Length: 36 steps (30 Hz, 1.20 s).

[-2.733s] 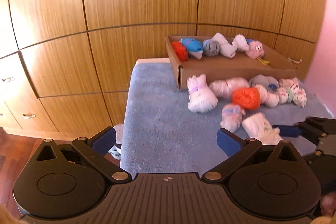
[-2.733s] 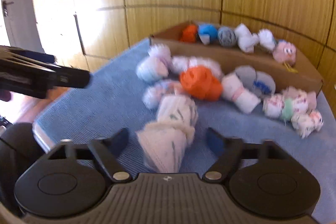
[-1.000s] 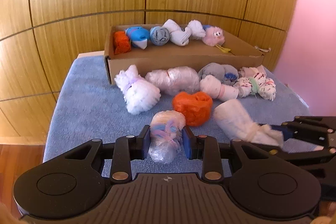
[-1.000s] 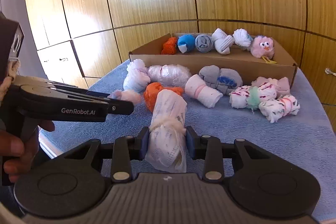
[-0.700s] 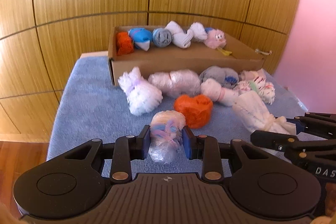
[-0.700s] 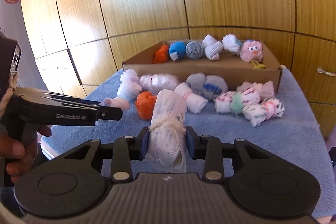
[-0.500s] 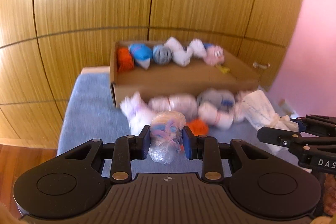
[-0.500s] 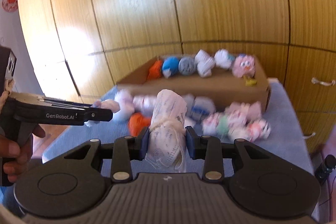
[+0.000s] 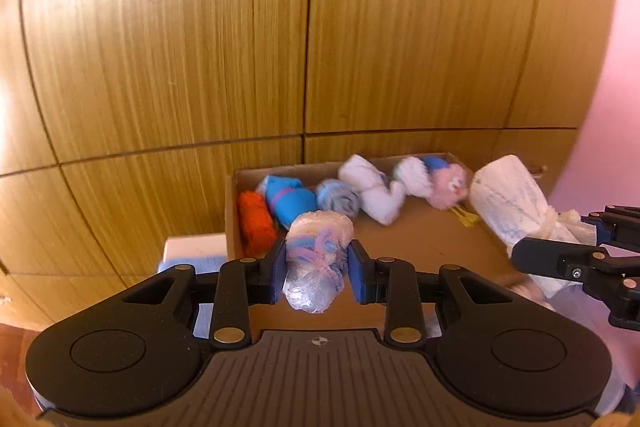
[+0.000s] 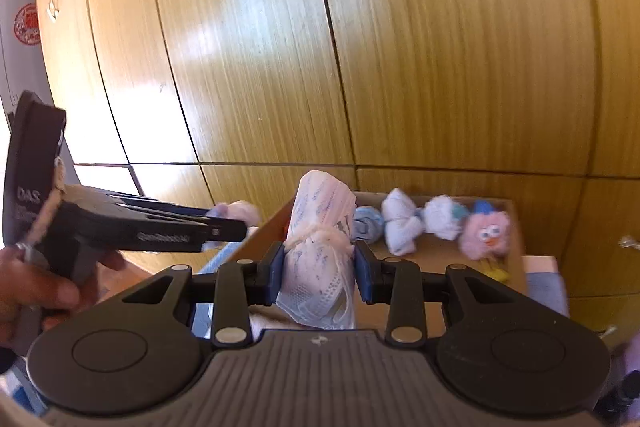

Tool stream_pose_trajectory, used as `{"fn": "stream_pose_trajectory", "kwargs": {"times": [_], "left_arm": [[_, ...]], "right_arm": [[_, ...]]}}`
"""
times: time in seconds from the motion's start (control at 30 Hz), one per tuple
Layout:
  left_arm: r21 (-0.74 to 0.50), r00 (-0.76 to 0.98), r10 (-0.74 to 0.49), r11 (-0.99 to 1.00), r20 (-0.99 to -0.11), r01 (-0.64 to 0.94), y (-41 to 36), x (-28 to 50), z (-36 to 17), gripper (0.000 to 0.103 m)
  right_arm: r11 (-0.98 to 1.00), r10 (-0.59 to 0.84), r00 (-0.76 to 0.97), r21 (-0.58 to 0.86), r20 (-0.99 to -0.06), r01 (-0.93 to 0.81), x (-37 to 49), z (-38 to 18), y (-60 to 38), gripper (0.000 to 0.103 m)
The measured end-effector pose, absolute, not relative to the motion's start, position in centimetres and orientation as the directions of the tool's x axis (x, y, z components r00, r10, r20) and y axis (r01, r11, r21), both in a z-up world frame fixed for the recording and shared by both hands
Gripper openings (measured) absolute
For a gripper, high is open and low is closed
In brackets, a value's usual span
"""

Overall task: Organize objects
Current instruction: 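Carry both bundles into the box, lay them beside the others, open both tools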

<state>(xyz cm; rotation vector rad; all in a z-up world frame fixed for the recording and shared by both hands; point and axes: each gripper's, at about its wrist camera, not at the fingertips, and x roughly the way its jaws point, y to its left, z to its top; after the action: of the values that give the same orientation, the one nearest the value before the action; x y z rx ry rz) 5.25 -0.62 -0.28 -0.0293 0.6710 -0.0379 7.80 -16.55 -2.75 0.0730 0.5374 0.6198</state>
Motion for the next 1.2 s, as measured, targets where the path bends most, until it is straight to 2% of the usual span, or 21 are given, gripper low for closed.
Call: {"fn": "stream_pose_trajectory", "kwargs": {"times": [0.2, 0.4, 0.67, 1.0, 1.2], "left_arm": [[-0.024, 0.755, -0.038, 0.999, -0.654, 0.029, 0.4, 9.4, -3.0, 0.039], [0.058, 0.732, -0.005, 0.996, -0.681, 0.061, 0.6, 11.5, -5.9, 0.039], [0.223, 0.746, 0.039, 0.963, -0.665, 0.148, -0.1, 12.3, -8.6, 0.039], [0.252, 0.761, 0.046, 0.955, -0.648, 0.157, 0.8, 12.6, -8.8, 0.039], [0.301, 0.765, 0.051, 0.934, -0.642, 0.19, 0.2, 12.5, -9.0, 0.05]], "right_arm": [[0.807, 0.579, 0.625, 0.262, -0.523, -0.529, 13.5, -5.3, -13.3, 0.033], [0.801, 0.568, 0.563, 0.245, -0.6, -0.546, 17.3, -8.5, -10.6, 0.033], [0.783, 0.573, 0.485, 0.265, -0.661, -0.564, 19.8, -11.9, -9.3, 0.033], [0.739, 0.575, 0.399, 0.244, -0.714, -0.628, 22.2, -13.5, -8.0, 0.033], [0.734, 0.561, 0.375, 0.234, -0.738, -0.637, 22.1, -13.6, -8.0, 0.033]]}}
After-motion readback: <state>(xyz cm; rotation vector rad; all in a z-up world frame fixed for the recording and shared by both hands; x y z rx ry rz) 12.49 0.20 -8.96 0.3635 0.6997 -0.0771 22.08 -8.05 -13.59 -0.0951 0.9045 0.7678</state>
